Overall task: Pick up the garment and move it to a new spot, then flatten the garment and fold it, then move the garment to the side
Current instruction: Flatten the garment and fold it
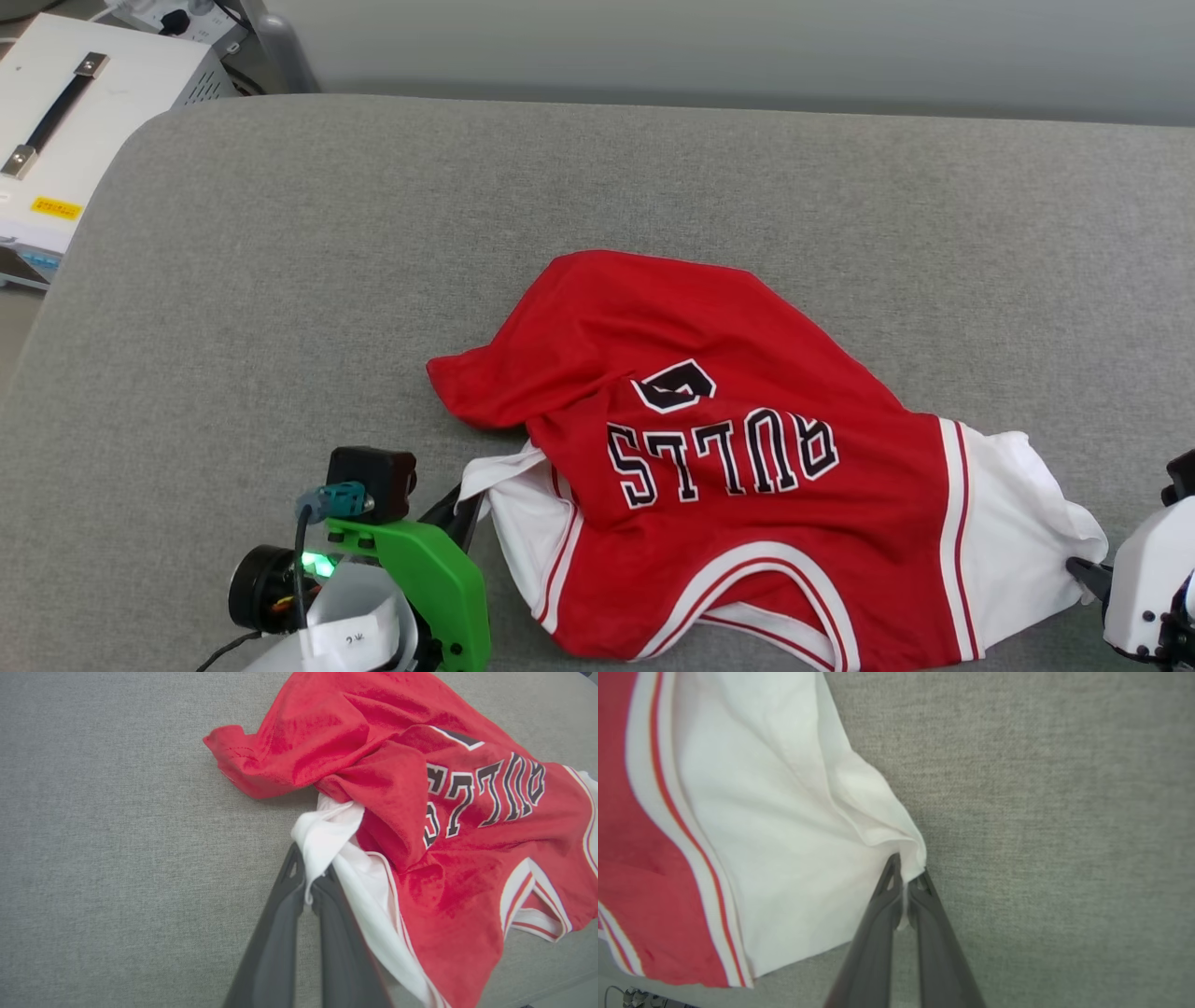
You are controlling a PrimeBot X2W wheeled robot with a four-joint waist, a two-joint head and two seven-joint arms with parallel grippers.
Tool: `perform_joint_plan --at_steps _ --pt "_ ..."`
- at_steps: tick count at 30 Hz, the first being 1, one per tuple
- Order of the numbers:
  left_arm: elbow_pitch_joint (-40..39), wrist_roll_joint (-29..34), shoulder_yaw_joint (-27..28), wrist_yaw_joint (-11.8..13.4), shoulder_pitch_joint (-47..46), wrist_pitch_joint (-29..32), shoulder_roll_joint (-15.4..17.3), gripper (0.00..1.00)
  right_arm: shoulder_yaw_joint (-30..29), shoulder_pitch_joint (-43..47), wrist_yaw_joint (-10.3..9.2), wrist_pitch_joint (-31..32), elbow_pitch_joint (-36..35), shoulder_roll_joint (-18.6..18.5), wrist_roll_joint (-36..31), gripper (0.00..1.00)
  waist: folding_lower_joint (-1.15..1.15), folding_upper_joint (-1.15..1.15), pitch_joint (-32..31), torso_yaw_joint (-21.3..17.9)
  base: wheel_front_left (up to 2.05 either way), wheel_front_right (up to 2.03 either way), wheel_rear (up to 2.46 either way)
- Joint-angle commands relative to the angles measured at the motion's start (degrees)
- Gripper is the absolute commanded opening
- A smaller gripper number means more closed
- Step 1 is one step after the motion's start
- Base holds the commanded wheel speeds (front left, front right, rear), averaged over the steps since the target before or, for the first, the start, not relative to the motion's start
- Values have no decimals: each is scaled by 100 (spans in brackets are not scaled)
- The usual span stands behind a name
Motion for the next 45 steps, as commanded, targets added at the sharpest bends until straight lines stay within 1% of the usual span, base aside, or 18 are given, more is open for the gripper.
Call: perform_joint_plan --at_steps 1,4,9,12,15,18,21,25,28,34,40,45 --pt "13 -7 52 -50 -52 -80 -55 0 85 82 3 34 115 110 88 0 0 0 -60 -1 0 0 0" --pt "3 27 119 -74 -94 -208 -36 0 -155 53 3 -170 -175 13 99 0 0 0 -160 -16 0 0 0" --pt "-185 197 509 12 -277 -685 102 0 -582 1 3 -473 -1171 -94 -249 0 0 0 -324 -113 0 0 0" --pt "-275 271 755 4 -520 -850 224 0 -771 -127 3 -538 -1862 -83 -505 0 0 0 -361 -165 0 0 0" --pt "-316 313 968 -28 -858 -918 300 0 -874 -365 3 -569 -2412 -86 -721 0 0 0 -377 -204 0 0 0" --pt "-246 308 1145 -116 -1322 -913 309 0 -946 -791 3 -620 -2747 -80 -932 0 0 0 -369 -241 0 0 0" --pt "36 334 1240 -320 -1887 -902 299 0 -923 -1330 3 -751 -2827 -109 -1126 0 0 0 -356 -275 0 0 0" --pt "606 332 1324 -628 -2703 -937 160 0 -693 -2193 3 -987 -2515 -133 -1318 0 0 0 -290 -359 0 0 0" --pt "1199 291 1379 -903 -3359 -1004 -4 0 -488 -2890 3 -1291 -2051 -161 -1546 0 0 0 -191 -421 0 0 0" --pt "2494 322 1436 -1375 -4664 -1169 -290 0 -46 -4251 3 -1888 -1137 -102 -1731 0 0 0 178 -564 0 0 0" --pt "3598 644 1374 -1673 -5987 -1423 -466 0 207 -5676 3 -2524 -178 -42 -1942 0 0 0 715 -657 0 0 0" --pt "4318 831 1339 -1864 -6912 -1690 -643 0 356 -6755 3 -3002 569 5 -2068 0 0 0 1179 -699 0 0 0"
